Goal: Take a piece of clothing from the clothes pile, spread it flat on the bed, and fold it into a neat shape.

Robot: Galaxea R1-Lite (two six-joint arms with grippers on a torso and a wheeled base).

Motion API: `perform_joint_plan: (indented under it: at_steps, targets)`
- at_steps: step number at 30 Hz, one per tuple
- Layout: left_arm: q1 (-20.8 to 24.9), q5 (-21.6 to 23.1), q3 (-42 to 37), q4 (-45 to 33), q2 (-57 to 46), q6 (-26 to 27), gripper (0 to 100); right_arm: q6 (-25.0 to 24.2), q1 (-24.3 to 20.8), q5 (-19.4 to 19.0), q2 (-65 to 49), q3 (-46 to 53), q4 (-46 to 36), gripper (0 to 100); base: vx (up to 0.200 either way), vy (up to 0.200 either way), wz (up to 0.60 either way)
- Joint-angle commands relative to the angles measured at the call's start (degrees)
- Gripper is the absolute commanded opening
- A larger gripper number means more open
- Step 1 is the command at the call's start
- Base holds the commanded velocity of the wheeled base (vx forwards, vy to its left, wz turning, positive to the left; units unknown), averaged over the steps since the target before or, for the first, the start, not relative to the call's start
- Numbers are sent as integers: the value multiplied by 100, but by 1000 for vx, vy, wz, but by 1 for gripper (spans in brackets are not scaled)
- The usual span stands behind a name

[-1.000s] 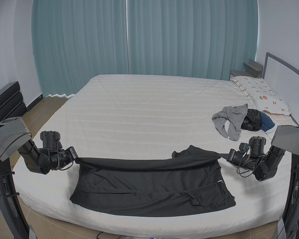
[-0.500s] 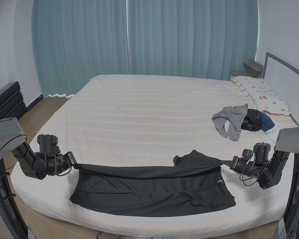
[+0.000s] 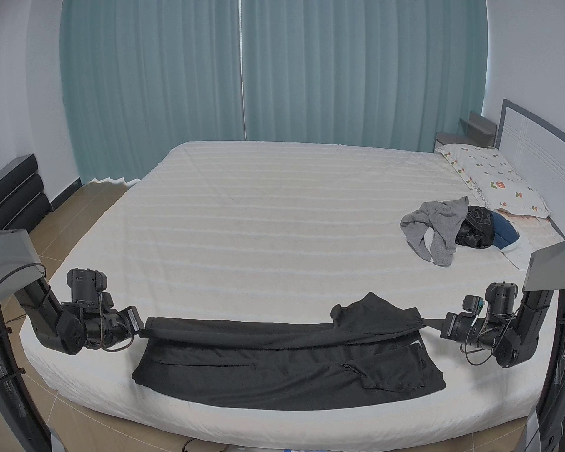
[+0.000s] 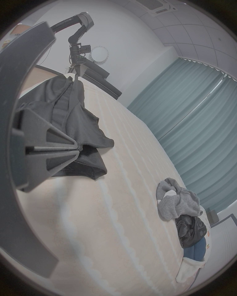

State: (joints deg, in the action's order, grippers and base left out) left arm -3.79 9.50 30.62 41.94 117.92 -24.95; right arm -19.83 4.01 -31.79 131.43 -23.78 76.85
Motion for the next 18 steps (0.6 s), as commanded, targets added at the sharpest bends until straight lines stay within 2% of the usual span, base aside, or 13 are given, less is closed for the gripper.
perform_joint_plan:
  at_steps: [1,10,16,17,18]
  targets:
    - [10,79,-241,8,29,17,0,85,21,-11,58,137,32,0,0,0,0]
    - [-16,96,-364,8,38,105,0,779,109,-11,269,374,41,0,0,0,0]
    - [-16,96,-364,8,126,105,0,823,109,-2,322,366,41,0,0,0,0]
    - [-16,96,-364,8,126,114,0,823,109,-2,322,366,41,100,0,0,0]
    - [-16,105,-364,8,135,105,100,823,109,-2,331,357,32,100,0,0,0]
